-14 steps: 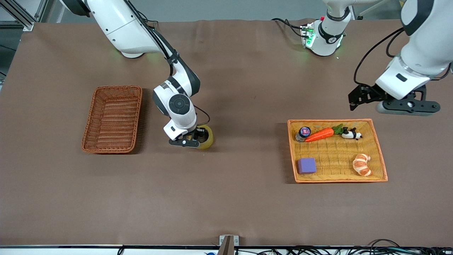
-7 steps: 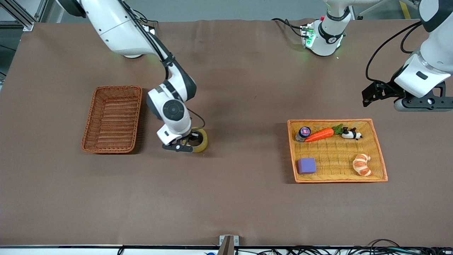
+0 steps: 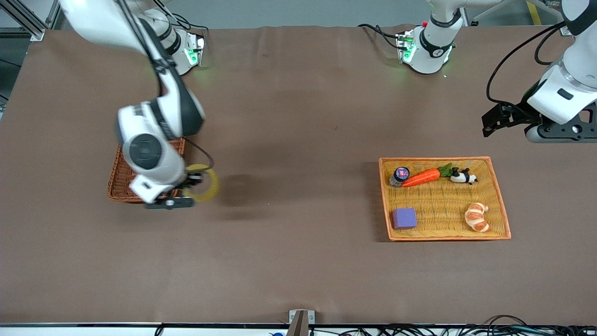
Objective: Move tape to another basket
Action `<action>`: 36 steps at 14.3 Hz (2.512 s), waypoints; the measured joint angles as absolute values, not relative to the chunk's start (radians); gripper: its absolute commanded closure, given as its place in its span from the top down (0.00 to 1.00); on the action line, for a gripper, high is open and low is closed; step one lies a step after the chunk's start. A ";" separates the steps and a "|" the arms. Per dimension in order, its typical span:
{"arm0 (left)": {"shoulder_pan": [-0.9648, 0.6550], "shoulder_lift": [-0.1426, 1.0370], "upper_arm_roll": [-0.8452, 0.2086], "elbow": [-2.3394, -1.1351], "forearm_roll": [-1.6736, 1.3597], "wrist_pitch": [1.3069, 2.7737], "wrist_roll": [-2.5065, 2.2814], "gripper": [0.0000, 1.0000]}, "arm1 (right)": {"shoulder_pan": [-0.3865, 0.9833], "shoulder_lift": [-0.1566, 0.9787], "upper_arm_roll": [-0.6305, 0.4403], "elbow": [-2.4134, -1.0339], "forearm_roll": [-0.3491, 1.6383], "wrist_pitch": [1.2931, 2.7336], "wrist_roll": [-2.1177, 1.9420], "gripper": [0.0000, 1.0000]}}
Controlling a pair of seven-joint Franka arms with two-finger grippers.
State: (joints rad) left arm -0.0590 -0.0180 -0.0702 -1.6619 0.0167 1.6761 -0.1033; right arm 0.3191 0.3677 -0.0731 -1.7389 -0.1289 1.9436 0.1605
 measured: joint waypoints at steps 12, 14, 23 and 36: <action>-0.062 -0.011 -0.033 -1.662 -0.012 1.677 -0.108 1.00 | 0.150 0.183 -0.218 -2.174 -0.096 2.137 -0.409 0.02; -0.062 -0.008 -0.033 -1.662 -0.012 1.682 -0.108 1.00 | 0.150 0.183 -0.217 -2.246 -0.091 2.223 -0.414 0.02; -0.062 0.001 -0.032 -1.662 -0.012 1.701 -0.108 1.00 | 0.150 0.205 -0.217 -2.389 -0.084 2.428 -0.417 1.00; -0.065 0.013 -0.032 -1.659 -0.012 1.709 -0.108 1.00 | 0.150 0.170 -0.182 -1.958 -0.059 2.300 -0.409 1.00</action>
State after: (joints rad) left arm -0.0646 0.0133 -0.0323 -1.6587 -0.0117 1.7086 -0.1083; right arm 0.1502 0.1702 -0.1820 -1.9583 -0.0588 2.2997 -0.4089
